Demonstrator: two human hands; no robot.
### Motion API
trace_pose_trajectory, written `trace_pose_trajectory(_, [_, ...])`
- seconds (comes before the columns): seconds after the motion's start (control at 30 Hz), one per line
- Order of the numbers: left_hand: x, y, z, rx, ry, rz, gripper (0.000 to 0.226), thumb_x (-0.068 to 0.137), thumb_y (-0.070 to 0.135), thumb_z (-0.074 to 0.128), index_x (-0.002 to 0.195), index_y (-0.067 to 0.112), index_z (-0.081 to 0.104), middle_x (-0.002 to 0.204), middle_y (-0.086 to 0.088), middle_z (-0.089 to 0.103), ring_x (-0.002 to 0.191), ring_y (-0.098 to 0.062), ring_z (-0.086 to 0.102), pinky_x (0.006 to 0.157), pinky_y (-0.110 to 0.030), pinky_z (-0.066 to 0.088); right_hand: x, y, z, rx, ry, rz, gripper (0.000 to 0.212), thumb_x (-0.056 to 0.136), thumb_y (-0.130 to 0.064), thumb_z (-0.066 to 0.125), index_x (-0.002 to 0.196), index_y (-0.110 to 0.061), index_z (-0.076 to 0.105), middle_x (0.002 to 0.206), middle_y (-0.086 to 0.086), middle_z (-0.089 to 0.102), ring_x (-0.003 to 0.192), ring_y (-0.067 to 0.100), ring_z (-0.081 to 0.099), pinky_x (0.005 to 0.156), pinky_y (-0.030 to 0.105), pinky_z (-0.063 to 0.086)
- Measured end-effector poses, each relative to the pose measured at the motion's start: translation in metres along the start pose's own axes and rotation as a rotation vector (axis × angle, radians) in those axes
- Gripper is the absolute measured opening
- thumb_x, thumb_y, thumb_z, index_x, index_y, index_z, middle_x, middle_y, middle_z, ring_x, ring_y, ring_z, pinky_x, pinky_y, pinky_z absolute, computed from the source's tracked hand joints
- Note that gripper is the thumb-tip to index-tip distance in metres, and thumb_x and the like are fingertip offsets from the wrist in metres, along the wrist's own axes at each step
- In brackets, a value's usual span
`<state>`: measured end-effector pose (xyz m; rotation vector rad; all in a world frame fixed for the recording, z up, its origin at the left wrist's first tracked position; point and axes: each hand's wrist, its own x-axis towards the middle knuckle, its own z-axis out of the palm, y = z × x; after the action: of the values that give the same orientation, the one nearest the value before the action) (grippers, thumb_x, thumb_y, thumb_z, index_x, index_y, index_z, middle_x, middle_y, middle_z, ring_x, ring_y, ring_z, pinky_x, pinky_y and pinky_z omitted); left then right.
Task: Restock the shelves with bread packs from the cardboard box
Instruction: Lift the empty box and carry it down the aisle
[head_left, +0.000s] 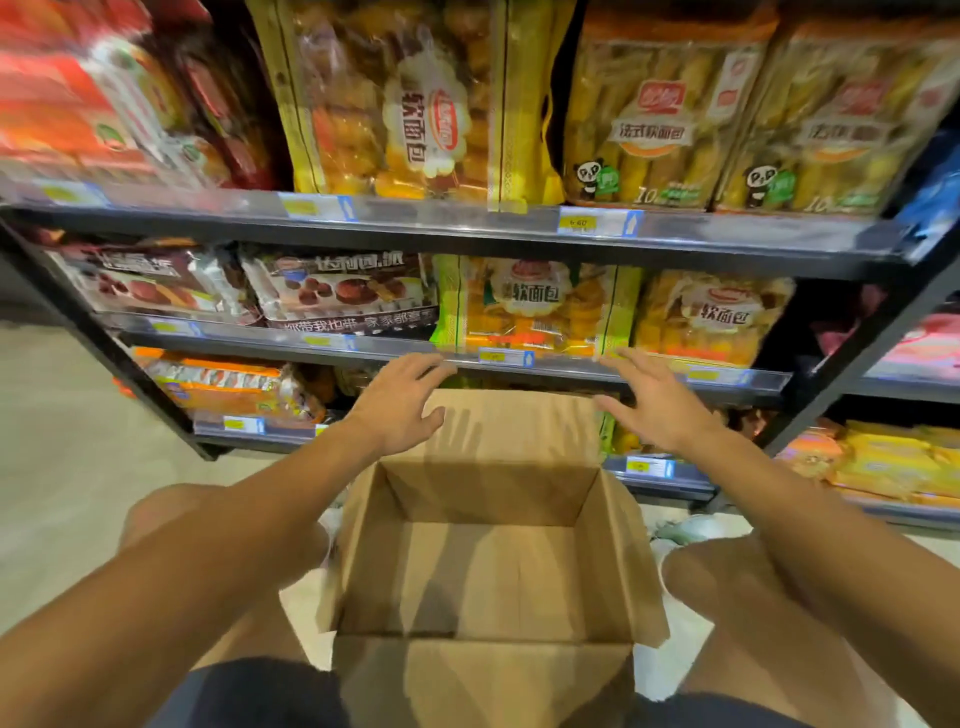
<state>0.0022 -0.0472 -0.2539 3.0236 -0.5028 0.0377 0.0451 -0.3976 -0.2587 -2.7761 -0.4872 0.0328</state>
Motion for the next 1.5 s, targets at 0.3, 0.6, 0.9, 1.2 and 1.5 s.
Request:
trace_pose_trajectory(0.3, [-0.050, -0.012, 0.003, -0.091, -0.128, -0.137, 0.066, 0.097, 0.045, 0.053, 0.155, 0.022, 0.030, 0.161, -0.004, 0.028, 0.148, -0.025, 0.023, 0.121, -0.039, 0.022, -0.043, -0.034, 0.024, 0.028, -0.140, 0.026, 0.067, 0.097, -0.056, 0.050, 0.155, -0.030, 0.031, 0.163, -0.003, 0.025, 0.149, 0.021, 0.024, 0.121, 0.042, 0.026])
trace_pose_trajectory(0.6, [-0.068, -0.038, 0.088, -0.162, -0.267, -0.236, 0.066, 0.096, 0.049, 0.054, 0.154, 0.027, 0.030, 0.162, 0.000, 0.027, 0.148, -0.024, 0.025, 0.122, -0.041, 0.025, -0.020, -0.034, 0.101, 0.127, -0.252, 0.053, 0.064, 0.098, -0.051, 0.053, 0.155, -0.029, 0.033, 0.162, -0.002, 0.028, 0.149, 0.021, 0.025, 0.121, 0.040, 0.026])
trace_pose_trajectory(0.9, [-0.055, -0.048, 0.148, -0.308, -0.421, -0.310, 0.064, 0.100, 0.046, 0.049, 0.155, 0.019, 0.030, 0.163, -0.004, 0.021, 0.150, -0.026, 0.018, 0.123, -0.038, 0.015, -0.024, 0.004, 0.165, 0.201, -0.273, 0.121, 0.070, 0.094, -0.047, 0.060, 0.153, -0.020, 0.036, 0.158, 0.001, 0.033, 0.146, 0.023, 0.031, 0.121, 0.039, 0.027])
trace_pose_trajectory(1.2, [-0.162, 0.000, 0.084, -0.590, -0.669, -0.627, 0.078, 0.094, 0.047, 0.060, 0.157, 0.017, 0.025, 0.164, -0.002, 0.020, 0.148, -0.026, 0.021, 0.120, -0.038, 0.025, -0.160, -0.013, 0.104, 0.295, -0.485, 0.526, 0.096, 0.084, -0.054, 0.072, 0.157, -0.014, 0.025, 0.160, 0.013, 0.029, 0.143, 0.034, 0.032, 0.115, 0.046, 0.032])
trace_pose_trajectory(1.5, [-0.185, 0.002, 0.091, -0.572, -0.678, -0.826, 0.126, 0.066, 0.040, 0.091, 0.158, 0.011, 0.009, 0.165, -0.007, 0.011, 0.151, -0.029, 0.015, 0.122, -0.043, 0.023, -0.192, 0.007, 0.115, 0.409, -0.535, 0.674, 0.124, 0.065, -0.033, 0.093, 0.158, -0.017, 0.013, 0.162, 0.008, 0.022, 0.144, 0.034, 0.032, 0.112, 0.050, 0.038])
